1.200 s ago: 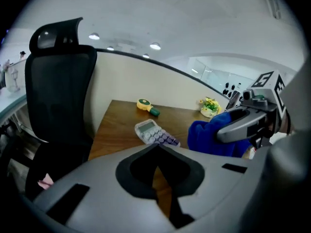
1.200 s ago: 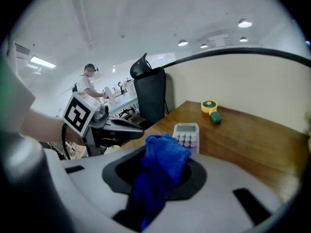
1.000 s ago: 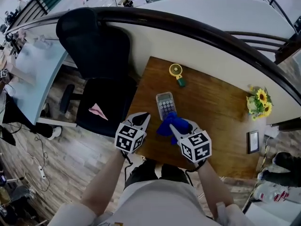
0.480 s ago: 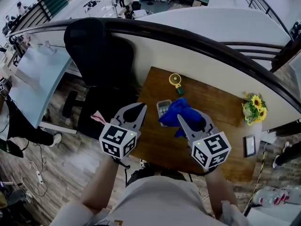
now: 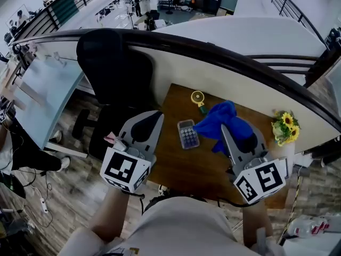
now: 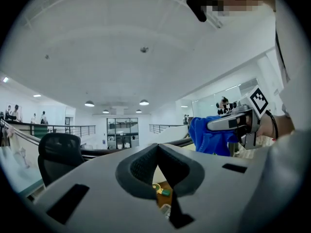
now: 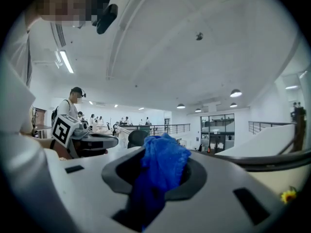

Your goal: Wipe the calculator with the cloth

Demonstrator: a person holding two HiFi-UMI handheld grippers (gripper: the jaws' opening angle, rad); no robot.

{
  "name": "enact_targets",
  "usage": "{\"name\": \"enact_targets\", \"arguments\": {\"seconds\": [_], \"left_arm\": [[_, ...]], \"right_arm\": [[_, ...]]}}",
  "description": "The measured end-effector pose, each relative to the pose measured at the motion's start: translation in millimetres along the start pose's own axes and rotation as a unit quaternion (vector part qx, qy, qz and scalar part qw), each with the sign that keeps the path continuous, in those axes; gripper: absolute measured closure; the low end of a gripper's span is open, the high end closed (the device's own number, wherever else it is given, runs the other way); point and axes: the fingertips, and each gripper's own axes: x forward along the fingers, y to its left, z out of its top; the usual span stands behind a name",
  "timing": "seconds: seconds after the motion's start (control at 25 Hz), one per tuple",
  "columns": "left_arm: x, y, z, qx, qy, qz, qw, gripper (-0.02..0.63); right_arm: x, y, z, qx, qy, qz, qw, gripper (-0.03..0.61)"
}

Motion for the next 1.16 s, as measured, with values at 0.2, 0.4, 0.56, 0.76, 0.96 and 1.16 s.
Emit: {"name": "enact_targets", "arguments": {"seconds": [0.2, 0.4, 0.56, 0.76, 0.96, 1.16], "left_arm": [[-19.2, -1.0, 33.0, 0.029, -0.027, 0.008, 0.9992, 0.612], [-34.0, -9.1, 38.7, 0.037, -0.031, 0.008, 0.9988, 0.612], [-40.1, -13.2, 19.7, 0.024, -0.008, 0.011, 0.9996, 0.612], [-40.4, -18.0, -4.6, 0.024, 0.028, 0.014, 0.9992, 0.612], [-40.6, -17.2, 0.9, 0.027, 0.020, 0.014, 0.9993, 0.612], [-37.8, -19.6, 5.3, 0.032, 0.015, 0.006, 0.9994, 0.612]], "right_arm": [[-23.0, 0.0, 25.7, -0.025, -0.026, -0.011, 0.999, 0.459], [-38.3, 0.4, 22.8, -0.033, -0.014, -0.019, 0.999, 0.459], [-44.2, 3.6, 2.5, -0.022, 0.013, -0.015, 1.000, 0.459], [-45.8, 7.4, -3.8, -0.032, 0.022, -0.014, 0.999, 0.459], [-47.8, 6.3, -2.0, -0.024, 0.018, -0.018, 0.999, 0.459], [-49.8, 9.7, 6.1, -0.018, 0.009, -0.010, 1.000, 0.459]]}}
